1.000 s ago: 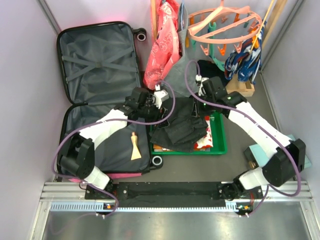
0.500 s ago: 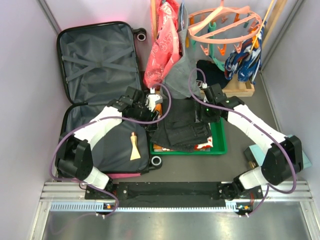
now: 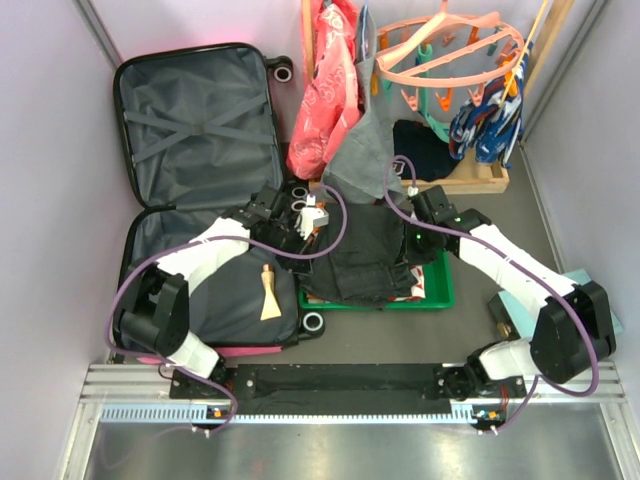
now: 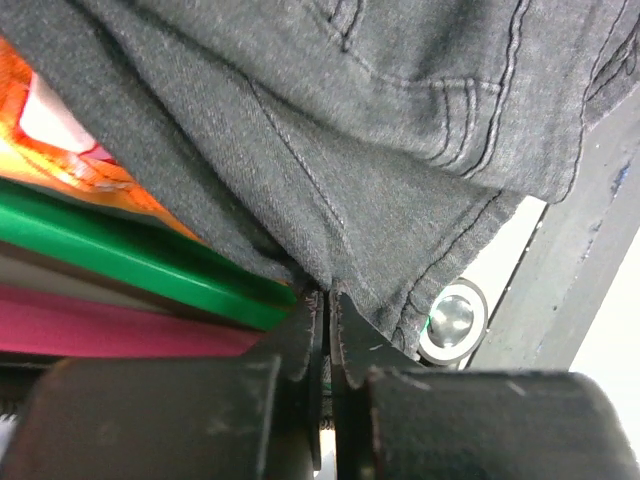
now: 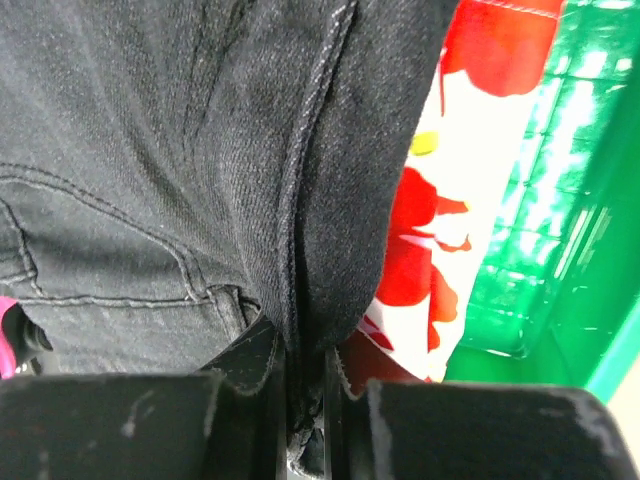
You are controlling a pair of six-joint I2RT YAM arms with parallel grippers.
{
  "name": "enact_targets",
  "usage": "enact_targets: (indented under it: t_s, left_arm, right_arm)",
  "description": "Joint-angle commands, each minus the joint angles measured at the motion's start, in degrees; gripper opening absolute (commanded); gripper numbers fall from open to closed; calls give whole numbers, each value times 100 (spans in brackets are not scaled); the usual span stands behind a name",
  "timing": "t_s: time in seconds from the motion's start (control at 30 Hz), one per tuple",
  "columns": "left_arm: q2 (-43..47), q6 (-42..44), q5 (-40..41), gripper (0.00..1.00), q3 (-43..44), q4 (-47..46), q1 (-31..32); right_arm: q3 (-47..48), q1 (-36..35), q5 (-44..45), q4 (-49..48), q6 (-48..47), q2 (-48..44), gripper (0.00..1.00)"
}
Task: Open, take out, and arrange the luggage
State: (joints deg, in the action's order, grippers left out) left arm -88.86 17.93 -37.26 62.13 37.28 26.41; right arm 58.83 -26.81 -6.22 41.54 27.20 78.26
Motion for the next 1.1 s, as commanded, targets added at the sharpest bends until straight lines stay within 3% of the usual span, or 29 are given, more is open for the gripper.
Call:
enact_targets:
  t_s: [0.0,0.3,0.6,0.97,1.03,1.07]
  left_arm:
    - [-70,-35,-423,0,-78,-124,136]
    - [-105,-115,-660,0,-60,-203,145]
    - [-149,-132,-695,0,10,-247,145]
    - [-9,61,-397,0,124,-80,136]
    - [9,87,-309,10,255,34,145]
    - [18,105,-274,22,326,121,145]
  right_arm:
    - [401,-210,-626,-252,189,-144,0]
    - [762,-333,-1593,-936,715,-364,0]
    - [-520,-615,-1751,-2543,1717,-249,0]
    - [-856,-615,278,-1088,1148,-522,0]
    - [-821,-615,576,-886,1103,-592,8]
    - [-785,-615,595,-850,1060,-592,14]
